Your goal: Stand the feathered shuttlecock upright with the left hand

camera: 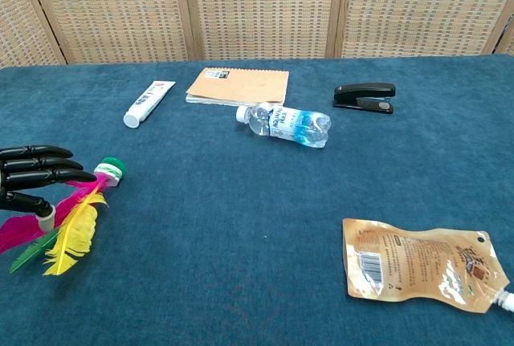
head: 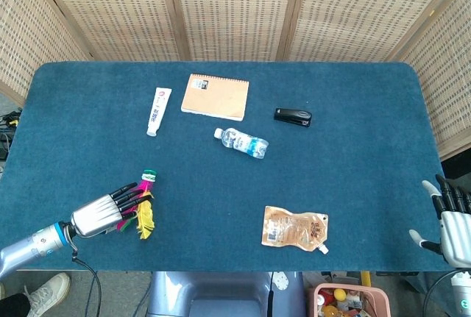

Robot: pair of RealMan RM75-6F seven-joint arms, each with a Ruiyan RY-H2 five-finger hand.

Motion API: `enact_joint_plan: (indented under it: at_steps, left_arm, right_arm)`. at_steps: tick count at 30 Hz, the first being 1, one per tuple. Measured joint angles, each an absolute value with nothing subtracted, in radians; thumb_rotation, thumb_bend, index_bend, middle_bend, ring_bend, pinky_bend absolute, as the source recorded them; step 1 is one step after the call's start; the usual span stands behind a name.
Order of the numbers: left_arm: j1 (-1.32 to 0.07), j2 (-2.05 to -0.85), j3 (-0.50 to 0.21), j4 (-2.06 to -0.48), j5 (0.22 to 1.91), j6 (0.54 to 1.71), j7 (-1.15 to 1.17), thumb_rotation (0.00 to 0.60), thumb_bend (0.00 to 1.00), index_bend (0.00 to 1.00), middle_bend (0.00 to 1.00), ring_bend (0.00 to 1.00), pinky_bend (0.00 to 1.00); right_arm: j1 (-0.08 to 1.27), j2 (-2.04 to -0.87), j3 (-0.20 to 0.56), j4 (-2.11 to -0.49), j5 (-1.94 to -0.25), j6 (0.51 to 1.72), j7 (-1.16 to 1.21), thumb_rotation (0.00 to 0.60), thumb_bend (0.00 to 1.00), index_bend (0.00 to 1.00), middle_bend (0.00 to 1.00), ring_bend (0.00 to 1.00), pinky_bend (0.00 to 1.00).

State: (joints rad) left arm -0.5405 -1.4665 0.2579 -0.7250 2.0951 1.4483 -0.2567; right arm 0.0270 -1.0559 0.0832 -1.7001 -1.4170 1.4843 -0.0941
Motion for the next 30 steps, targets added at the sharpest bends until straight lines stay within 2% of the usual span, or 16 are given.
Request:
enact_joint_plan:
  at_steps: [2,4,10,20,23,30]
  left_arm:
    - [-0.541,-1.469,0.260,-0.726,2.089,1.452,-0.260,0.600,0.42,0.61,0.00,0.00,0.00]
    - [-0.541,-1.470,0.262,-0.727,2.080,1.453,-0.262,0.600,0.44,0.65,0.00,0.00,0.00]
    - [-0.546,-1.467,0.267,-0.738,2.059,1.454,-0.263,0.600,0.50,0.68,0.00,0.00,0.00]
    - [-0.548,-1.446,0.255,-0.792,2.025,1.488,-0.284,0.600,0.51,0.74,0.00,0.00,0.00]
    - [-0.548,-1.419,0.249,-0.847,2.006,1.496,-0.317,0.600,0.52,0.74,0.00,0.00,0.00]
    - [-0.557,-1.289,0.228,-1.095,1.944,1.507,-0.410,0.600,0.54,0.75,0.00,0.00,0.00]
  right_arm:
    - [0.027,-1.056,0.083,-1.700,-1.420,1.485,-0.089,0.600,0.00,0.00,0.00,0.00,0.00]
    - [0.027,-1.057,0.083,-1.697,-1.422,1.487,-0.081,0.600,0.00,0.00,0.00,0.00,0.00]
    - [0.028,-1.057,0.084,-1.690,-1.426,1.489,-0.068,0.600,0.00,0.00,0.00,0.00,0.00]
    - [0.026,-1.054,0.083,-1.690,-1.428,1.491,-0.059,0.600,0.00,0.00,0.00,0.00,0.00]
    - [0.025,-1.052,0.084,-1.690,-1.429,1.493,-0.054,0.600,0.00,0.00,0.00,0.00,0.00]
    - [0.024,-1.049,0.080,-1.691,-1.434,1.493,-0.049,0.600,0.00,0.00,0.00,0.00,0.00]
